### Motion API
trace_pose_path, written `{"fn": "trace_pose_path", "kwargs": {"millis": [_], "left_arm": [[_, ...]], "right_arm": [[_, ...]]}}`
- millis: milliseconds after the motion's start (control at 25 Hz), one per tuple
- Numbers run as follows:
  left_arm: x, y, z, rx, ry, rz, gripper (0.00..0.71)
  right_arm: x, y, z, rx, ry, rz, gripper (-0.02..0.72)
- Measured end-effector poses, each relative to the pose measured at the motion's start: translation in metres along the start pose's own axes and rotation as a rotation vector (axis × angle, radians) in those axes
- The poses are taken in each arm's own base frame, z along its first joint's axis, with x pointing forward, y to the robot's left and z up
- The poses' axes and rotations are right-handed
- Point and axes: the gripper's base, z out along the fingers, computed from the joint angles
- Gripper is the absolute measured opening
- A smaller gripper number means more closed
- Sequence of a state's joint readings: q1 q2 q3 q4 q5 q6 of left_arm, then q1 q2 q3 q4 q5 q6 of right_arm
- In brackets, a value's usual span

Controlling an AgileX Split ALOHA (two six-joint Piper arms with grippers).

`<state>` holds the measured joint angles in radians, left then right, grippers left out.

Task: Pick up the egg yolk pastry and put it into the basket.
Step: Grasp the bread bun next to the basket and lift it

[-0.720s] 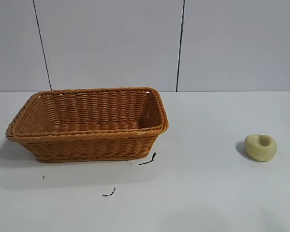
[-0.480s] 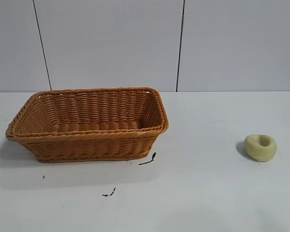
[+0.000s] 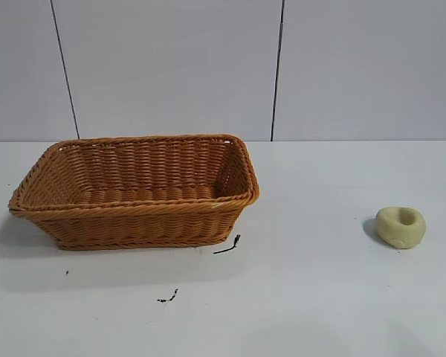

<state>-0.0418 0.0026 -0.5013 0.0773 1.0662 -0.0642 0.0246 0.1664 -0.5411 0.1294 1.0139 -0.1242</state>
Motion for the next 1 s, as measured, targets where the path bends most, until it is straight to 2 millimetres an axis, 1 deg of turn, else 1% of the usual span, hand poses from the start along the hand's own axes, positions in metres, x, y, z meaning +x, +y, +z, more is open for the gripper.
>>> {"fn": "trace_pose_path", "kwargs": {"millis": [160, 240, 360, 520, 640, 720, 760, 840, 880, 1000], "left_arm": [[0.0, 0.0, 0.0, 0.0, 0.0, 0.0, 0.696], [0.0, 0.0, 0.0, 0.0, 0.0, 0.0, 0.696], [0.0, 0.0, 0.0, 0.0, 0.0, 0.0, 0.696], [0.0, 0.0, 0.0, 0.0, 0.0, 0.0, 0.696], [0.0, 0.0, 0.0, 0.0, 0.0, 0.0, 0.696], [0.0, 0.0, 0.0, 0.0, 0.0, 0.0, 0.696], [0.0, 0.0, 0.0, 0.0, 0.0, 0.0, 0.696], [0.0, 0.0, 0.0, 0.0, 0.0, 0.0, 0.696], [0.0, 0.0, 0.0, 0.0, 0.0, 0.0, 0.696], [0.0, 0.0, 0.0, 0.0, 0.0, 0.0, 0.696]], "right_arm": [[-0.033, -0.005, 0.024, -0.007, 0.148, 0.021, 0.691], [-0.053, -0.008, 0.041, -0.01, 0.226, 0.038, 0.694], [-0.08, -0.012, 0.071, -0.014, 0.327, 0.054, 0.694], [-0.111, -0.02, 0.119, -0.015, 0.426, 0.07, 0.694], [-0.126, -0.025, 0.161, -0.016, 0.505, 0.087, 0.694], [-0.132, -0.029, 0.191, -0.018, 0.555, 0.093, 0.694], [-0.136, -0.03, 0.203, -0.018, 0.568, 0.095, 0.694], [-0.137, -0.034, 0.234, -0.021, 0.618, 0.097, 0.694], [-0.139, -0.035, 0.246, -0.022, 0.631, 0.097, 0.694], [-0.136, -0.04, 0.288, -0.025, 0.68, 0.097, 0.694]]}}
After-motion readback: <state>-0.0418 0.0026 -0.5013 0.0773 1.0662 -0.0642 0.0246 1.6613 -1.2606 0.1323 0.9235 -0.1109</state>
